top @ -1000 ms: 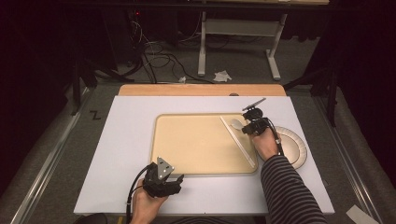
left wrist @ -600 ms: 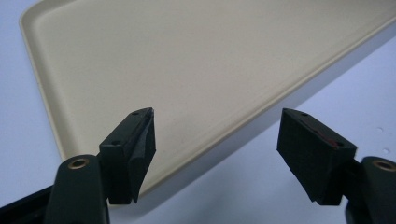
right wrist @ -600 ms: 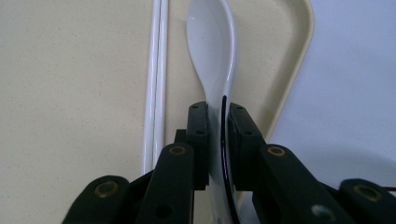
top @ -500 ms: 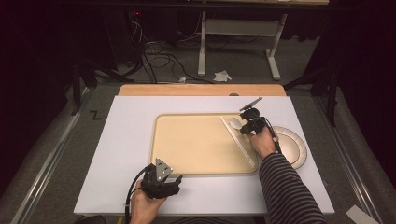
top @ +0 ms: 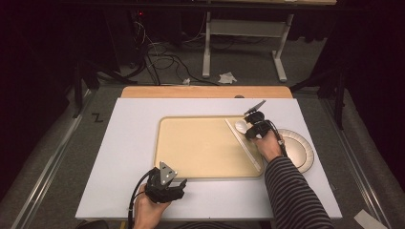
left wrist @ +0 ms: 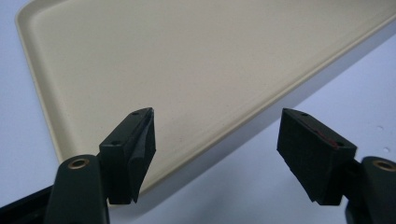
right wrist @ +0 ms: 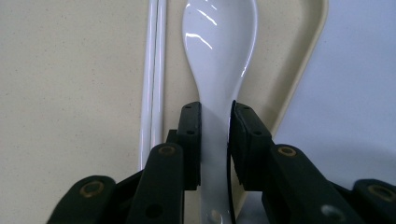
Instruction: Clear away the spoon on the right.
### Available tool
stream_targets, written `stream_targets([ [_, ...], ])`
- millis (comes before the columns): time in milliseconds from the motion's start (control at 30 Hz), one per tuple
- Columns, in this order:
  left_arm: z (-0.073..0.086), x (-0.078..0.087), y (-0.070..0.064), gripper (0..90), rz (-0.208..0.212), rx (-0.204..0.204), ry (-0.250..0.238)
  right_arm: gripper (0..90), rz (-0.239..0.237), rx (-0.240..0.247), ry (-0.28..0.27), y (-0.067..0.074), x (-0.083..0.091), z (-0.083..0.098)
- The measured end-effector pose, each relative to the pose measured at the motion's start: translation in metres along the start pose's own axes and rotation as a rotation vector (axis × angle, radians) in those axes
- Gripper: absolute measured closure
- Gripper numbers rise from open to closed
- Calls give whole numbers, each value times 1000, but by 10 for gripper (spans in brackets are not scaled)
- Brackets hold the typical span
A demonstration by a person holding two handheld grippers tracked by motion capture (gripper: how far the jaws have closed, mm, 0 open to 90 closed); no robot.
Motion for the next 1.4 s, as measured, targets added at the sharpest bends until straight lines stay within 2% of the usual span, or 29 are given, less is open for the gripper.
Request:
stream_targets([
  [567,1,-1,-1,282,0,6,5,663,17,7,46,0,-4,2],
  [800,0,-2,-1,281,4,13,3,635,18,10,37,0,-3,3],
  [1400,2,-5,-2,281,12,4,20,565,-58,63,-100,6,27,10],
])
Point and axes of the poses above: each handheld gripper's, and its own axes: x roughly backward along the jaws, z roughly out of its underside, y roughly to its left, the point moved 6 cm from there along -x, roughly forward along the jaws, and after that the axes turned 10 degrees about -z, right-handed, at the moved point
